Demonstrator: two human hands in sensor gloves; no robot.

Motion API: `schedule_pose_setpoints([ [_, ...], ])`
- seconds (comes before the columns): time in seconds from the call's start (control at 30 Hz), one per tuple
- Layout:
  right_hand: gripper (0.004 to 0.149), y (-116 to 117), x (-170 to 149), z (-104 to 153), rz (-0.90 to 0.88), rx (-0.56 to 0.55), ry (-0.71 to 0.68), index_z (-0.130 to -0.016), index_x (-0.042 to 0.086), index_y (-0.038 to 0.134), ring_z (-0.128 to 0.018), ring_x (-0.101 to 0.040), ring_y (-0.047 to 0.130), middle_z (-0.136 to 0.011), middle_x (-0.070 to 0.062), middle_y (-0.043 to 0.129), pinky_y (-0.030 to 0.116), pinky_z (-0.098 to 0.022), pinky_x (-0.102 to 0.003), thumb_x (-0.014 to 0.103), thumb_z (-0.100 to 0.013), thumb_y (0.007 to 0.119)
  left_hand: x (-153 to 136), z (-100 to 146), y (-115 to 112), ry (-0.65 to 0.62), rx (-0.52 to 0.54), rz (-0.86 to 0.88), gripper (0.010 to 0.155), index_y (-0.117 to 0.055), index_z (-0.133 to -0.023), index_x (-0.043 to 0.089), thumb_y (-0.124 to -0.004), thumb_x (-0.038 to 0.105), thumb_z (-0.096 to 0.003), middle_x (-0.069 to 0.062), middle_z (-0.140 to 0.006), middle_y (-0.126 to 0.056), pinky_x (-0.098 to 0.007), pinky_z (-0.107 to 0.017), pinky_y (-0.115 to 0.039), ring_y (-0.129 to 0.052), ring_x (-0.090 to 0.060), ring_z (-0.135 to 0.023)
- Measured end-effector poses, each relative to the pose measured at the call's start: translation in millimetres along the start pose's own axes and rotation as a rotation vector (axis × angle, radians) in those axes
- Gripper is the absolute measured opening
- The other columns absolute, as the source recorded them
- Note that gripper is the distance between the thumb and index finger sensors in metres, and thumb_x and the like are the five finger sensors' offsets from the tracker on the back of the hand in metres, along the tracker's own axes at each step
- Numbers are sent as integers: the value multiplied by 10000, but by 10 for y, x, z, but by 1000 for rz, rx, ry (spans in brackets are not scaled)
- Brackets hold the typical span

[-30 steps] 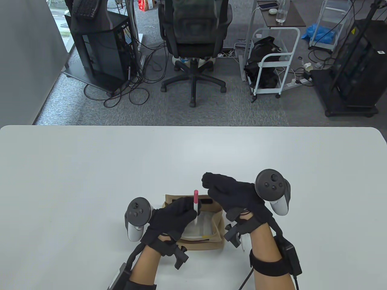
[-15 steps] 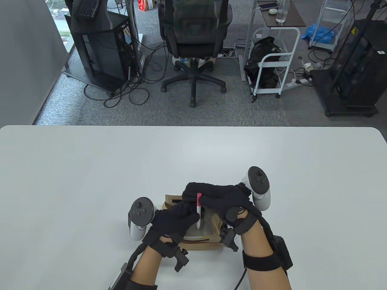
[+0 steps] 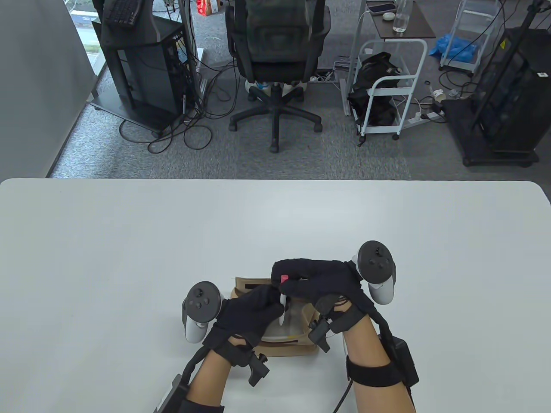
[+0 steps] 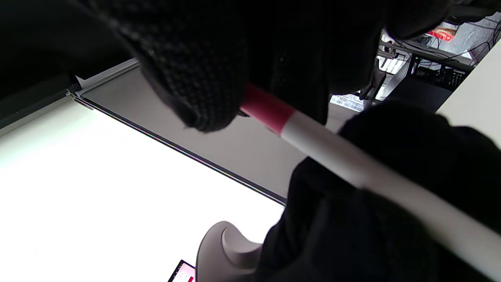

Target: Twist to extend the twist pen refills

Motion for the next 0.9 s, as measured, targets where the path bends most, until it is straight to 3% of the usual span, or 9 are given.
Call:
schedule_pose_setpoints([
  [0.2,517,-10,77,30,156,-98,-14,-745,64,948,-770,-407,863,-671,-140,1041,658,-627,-661,363,-331,1030,-11,4,16,8,19,-16,493,-824,-883,100,-822,305,-435,-179,-841,-874,-545,-585,-787,-948,-335,-734],
  [0.47,517,-31,155,66,215,-187,-21,-735,45,954,-733,-402,891,-647,-154,1049,675,-609,-660,367,-336,1023,11,23,80,19,70,-5,491,-828,-885,98,-848,313,-444,-179,-863,-863,-560,-589,-770,-933,-367,-757],
  [0.67,524,-307,255,161,334,-301,27,-700,-14,964,-659,-417,933,-581,-197,1064,705,-566,-667,364,-341,1015,261,105,302,-25,146,-247,569,-789,-939,91,-859,350,-437,-202,-928,-819,-583,-596,-746,-901,-419,-809],
  [0.9,519,-735,13,281,669,-440,287,-673,-49,976,-609,-433,953,-531,-226,1075,716,-534,-677,352,-347,1011,206,455,679,57,188,-516,590,-774,-956,93,-860,364,-439,-205,-951,-795,-597,-604,-727,-881,-434,-829],
])
Point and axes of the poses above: the tracker on the back of each hand, its own x axis roughly to the thumb side, its own z axis roughly from the fingertips to the wrist, y = z × x, the point moved 4 cm from there along -z, roughly from the wrist to the fingertips
